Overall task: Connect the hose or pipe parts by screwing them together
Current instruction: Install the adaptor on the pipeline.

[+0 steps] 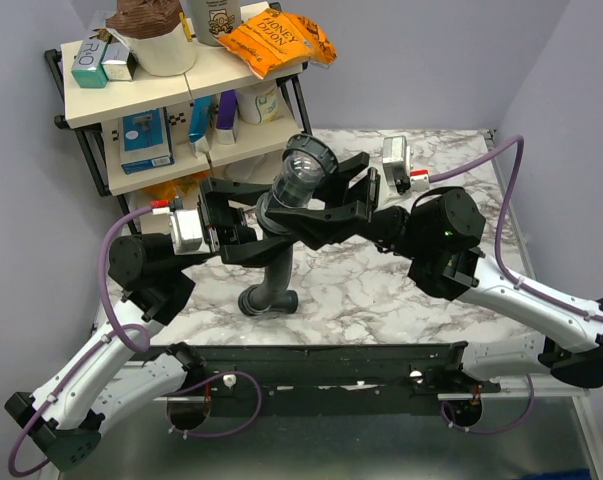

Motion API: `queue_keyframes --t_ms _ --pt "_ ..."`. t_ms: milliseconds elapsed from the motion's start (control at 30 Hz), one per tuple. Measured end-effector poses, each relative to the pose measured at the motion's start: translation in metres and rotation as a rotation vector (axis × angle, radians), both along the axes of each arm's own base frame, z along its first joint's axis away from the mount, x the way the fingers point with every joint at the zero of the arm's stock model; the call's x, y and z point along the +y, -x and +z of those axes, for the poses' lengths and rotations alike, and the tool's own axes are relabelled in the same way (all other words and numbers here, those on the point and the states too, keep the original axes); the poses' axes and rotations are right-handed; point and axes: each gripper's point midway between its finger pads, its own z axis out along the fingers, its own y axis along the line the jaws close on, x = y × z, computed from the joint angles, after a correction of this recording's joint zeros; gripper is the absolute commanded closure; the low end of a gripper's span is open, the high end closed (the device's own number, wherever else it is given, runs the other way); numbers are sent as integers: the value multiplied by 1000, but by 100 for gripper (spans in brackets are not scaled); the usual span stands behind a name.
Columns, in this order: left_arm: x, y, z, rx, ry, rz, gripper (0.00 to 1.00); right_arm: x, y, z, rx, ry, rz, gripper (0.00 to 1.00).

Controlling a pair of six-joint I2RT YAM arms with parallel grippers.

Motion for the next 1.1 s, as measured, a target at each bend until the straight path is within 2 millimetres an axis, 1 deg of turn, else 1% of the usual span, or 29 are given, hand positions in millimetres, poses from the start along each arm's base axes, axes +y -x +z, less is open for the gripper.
queue_keyframes --t_ms 200,433,700,900,1100 --pt "2 -8 1 -5 8 49 100 3 -9 0 32 11 -63 99" --pt "6 -22 2 -6 28 130 100 9 -21 0 98 50 -177 99" --pt "14 -39 1 16 56 234 100 20 -41 -4 207 93 -390 99" --pt "23 -49 1 40 85 303 100 29 -52 -6 262 138 -543 99" --pt "28 -58 -4 72 101 349 100 33 -62 -11 317 182 -685 100"
